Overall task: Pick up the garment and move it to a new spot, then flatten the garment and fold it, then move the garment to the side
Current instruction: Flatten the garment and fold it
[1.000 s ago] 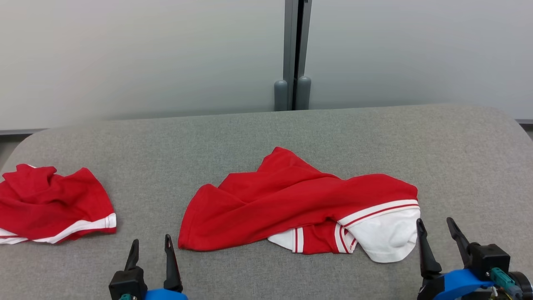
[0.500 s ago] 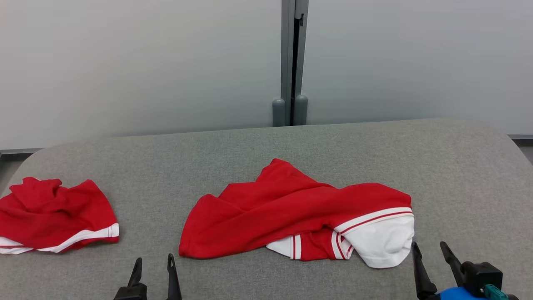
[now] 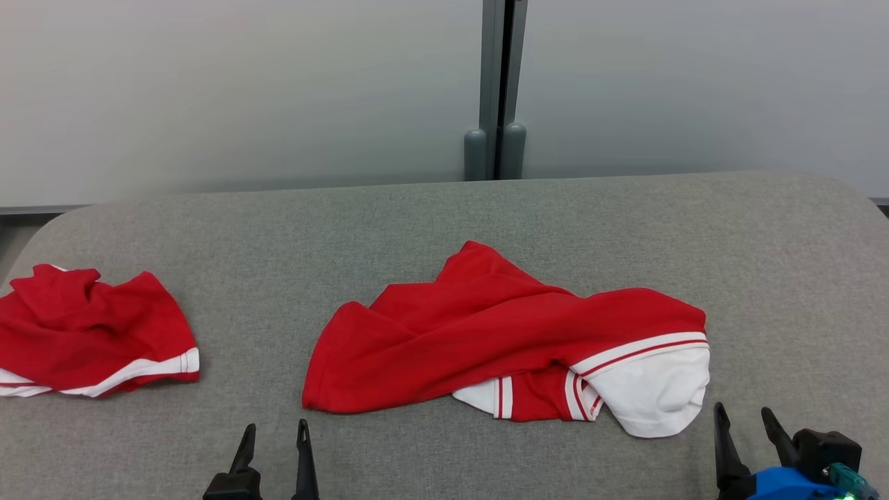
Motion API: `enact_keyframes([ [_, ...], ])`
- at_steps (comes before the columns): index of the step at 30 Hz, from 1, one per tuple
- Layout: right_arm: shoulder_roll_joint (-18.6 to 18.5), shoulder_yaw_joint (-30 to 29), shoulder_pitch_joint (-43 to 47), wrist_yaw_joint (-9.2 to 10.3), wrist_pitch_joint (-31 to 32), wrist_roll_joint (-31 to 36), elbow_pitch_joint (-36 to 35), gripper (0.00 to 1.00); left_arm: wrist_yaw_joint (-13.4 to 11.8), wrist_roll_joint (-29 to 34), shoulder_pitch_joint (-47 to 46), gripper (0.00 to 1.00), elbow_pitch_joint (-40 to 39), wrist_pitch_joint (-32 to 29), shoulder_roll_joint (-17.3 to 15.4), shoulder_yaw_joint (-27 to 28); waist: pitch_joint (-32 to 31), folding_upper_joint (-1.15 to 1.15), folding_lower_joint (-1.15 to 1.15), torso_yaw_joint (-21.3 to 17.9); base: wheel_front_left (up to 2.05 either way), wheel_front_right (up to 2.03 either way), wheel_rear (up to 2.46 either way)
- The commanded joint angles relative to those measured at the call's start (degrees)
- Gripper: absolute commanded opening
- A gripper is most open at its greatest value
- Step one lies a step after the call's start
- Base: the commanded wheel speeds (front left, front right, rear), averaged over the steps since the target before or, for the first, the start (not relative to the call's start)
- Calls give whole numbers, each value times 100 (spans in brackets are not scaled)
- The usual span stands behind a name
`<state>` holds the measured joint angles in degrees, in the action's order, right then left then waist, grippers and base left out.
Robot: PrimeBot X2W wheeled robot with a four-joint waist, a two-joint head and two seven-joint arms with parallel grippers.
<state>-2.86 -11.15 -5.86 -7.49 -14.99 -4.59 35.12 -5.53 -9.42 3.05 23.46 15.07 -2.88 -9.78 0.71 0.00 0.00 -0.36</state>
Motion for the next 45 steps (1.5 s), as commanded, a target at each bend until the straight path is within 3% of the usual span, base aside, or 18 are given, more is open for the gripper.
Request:
enact_keyframes([
  [1, -11, -12, -78, -1, -29, 41, 33, 100, 3, 1, -112, 100, -8, 16, -1, 4, 49, 0, 0, 50, 0, 0, 0],
  [18, -14, -350, -835, -1, -30, 319, 714, 100, 23, 44, -483, 100, -25, 16, -1, -86, 668, 0, 0, 284, 0, 0, 0],
  [31, -13, -350, -381, -1, -29, 326, 439, 100, 91, -45, -409, 100, -53, 16, 1, -219, 619, 0, 0, 220, 0, 0, 0],
  [45, -13, -258, -767, -1, -30, 569, 573, 100, 68, -41, -576, 100, -29, 16, 0, -178, 788, 0, 0, 271, 0, 0, 0],
])
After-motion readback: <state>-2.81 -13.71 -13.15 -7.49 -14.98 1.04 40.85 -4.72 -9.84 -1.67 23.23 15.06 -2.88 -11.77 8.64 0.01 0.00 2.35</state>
